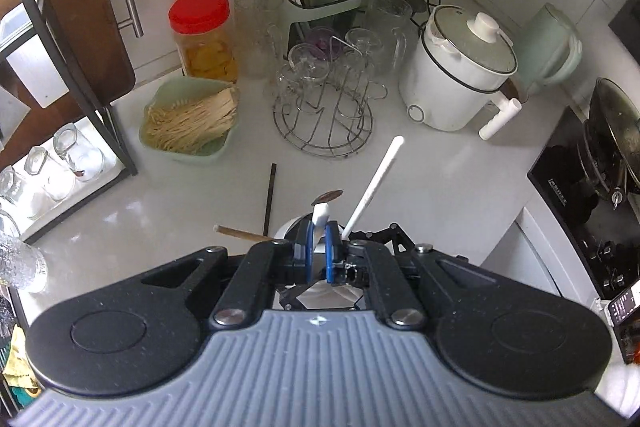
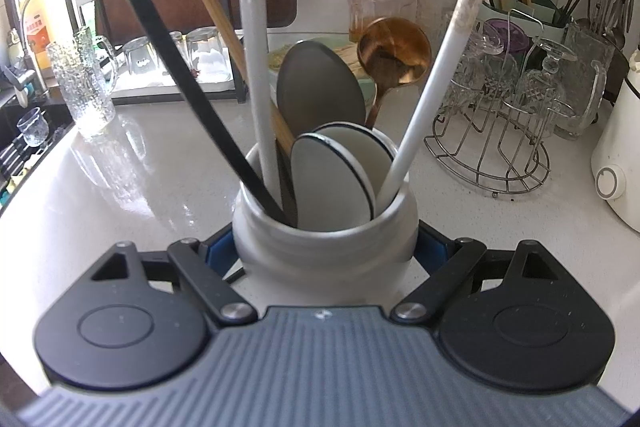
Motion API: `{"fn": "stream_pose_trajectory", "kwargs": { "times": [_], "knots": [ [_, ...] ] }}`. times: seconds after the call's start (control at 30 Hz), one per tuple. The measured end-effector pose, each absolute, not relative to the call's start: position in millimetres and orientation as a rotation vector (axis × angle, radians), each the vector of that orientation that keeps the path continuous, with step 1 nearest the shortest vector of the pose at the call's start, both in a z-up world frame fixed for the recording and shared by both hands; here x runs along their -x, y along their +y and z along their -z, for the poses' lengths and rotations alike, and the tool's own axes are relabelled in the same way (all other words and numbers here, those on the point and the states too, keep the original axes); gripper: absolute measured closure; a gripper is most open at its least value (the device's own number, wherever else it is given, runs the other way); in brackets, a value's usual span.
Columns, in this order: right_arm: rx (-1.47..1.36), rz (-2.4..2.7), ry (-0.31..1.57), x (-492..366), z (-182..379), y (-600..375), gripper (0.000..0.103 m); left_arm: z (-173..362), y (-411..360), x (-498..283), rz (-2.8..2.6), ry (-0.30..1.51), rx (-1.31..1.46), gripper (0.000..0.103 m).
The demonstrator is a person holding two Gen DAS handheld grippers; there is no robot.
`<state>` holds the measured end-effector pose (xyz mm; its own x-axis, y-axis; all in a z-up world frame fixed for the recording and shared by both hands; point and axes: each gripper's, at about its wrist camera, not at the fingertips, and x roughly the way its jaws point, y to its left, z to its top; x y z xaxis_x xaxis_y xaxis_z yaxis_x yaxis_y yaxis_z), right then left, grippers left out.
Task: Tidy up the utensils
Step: 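Lower the white stick into the crock and open the left tool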
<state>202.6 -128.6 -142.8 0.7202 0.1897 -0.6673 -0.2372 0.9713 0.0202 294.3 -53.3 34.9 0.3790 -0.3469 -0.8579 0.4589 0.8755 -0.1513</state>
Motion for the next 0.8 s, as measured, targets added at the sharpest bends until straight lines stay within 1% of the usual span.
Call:
{"fn": "stream_pose_trajectory", "kwargs": {
  "times": [0.27, 0.33, 0.4, 0.57, 0.8],
  "knots": [
    [0.071, -0.235, 0.725, -202, 143, -128, 0.012, -37, -55, -297, 0.541, 1.054, -0.125, 0.095],
    [0.071, -0.235, 0.725, -201, 143, -128, 0.012, -39, -54, -297, 0.548, 1.037, -0.126, 0.090],
    [0.071, -0.235, 0.724, -201, 143, -128, 0.012, -43, -52, -297, 0.543, 1.017, -0.118, 0.080],
    [0.072, -0.238, 0.720, -201, 143, -129, 0.012, -57, -40, -299, 0.537, 0.944, -0.080, 0.069],
    [0.076, -0.241, 0.714, -200, 143, -129, 0.012, -72, -13, -314, 0.455, 0.832, -0.057, 0.068]
  ]
}}
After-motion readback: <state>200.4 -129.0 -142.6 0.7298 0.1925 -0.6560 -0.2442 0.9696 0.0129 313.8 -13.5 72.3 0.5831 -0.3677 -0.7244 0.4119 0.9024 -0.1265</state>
